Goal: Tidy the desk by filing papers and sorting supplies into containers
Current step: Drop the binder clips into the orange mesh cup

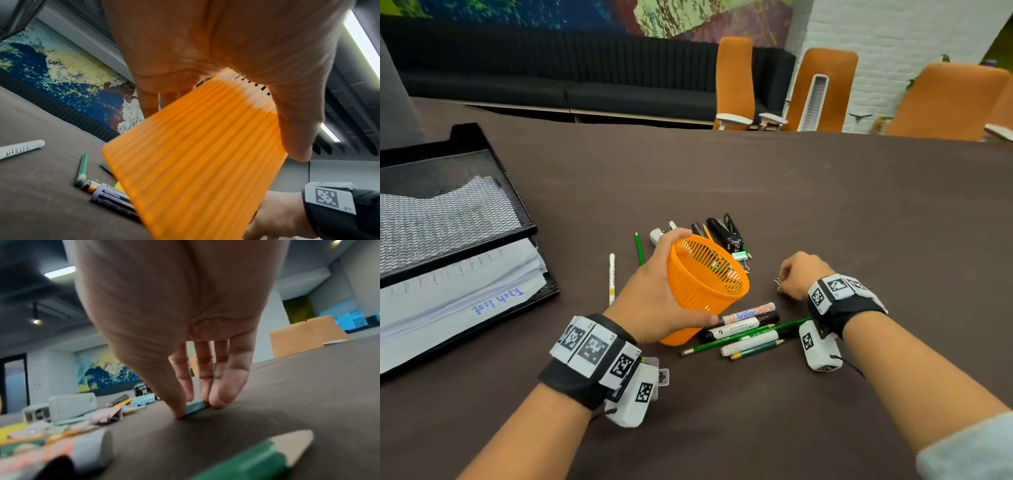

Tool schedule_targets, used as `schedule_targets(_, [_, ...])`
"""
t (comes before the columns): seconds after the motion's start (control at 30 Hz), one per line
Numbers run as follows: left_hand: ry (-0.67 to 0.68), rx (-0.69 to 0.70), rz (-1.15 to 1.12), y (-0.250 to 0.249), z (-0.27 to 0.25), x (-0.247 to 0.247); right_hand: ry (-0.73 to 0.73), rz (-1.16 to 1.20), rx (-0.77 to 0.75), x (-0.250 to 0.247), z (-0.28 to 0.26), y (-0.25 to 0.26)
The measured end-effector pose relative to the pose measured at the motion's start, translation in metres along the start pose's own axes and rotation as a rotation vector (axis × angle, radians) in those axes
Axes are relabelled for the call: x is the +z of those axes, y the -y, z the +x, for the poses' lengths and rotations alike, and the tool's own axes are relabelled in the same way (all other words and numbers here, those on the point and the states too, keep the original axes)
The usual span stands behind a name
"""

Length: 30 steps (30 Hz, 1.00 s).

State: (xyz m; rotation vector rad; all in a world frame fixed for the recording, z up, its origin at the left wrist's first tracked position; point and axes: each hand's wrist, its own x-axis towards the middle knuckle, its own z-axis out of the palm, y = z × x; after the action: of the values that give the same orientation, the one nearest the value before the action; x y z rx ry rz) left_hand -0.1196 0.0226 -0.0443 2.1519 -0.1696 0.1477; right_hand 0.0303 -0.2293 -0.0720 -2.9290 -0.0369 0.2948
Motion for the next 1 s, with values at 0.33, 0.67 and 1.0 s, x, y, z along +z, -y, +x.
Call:
schedule_targets(0.33, [-0.025, -0.063, 0.010, 0.009, 0.003, -0.010, -0.226, 0.557, -0.301, -0.024, -0.042, 0.046])
schedule_targets(0.67, [-0.045, -0.078, -0.004, 0.010, 0.002, -0.015, -0.212, 0.609, -0.305, -0.020, -0.030, 0.074])
schedule_targets(1.0, [-0.081, -0.082, -0.042, 0.012, 0.003, -0.029, -0.036, 0.004, -0.009, 0.017, 0.005, 0.087])
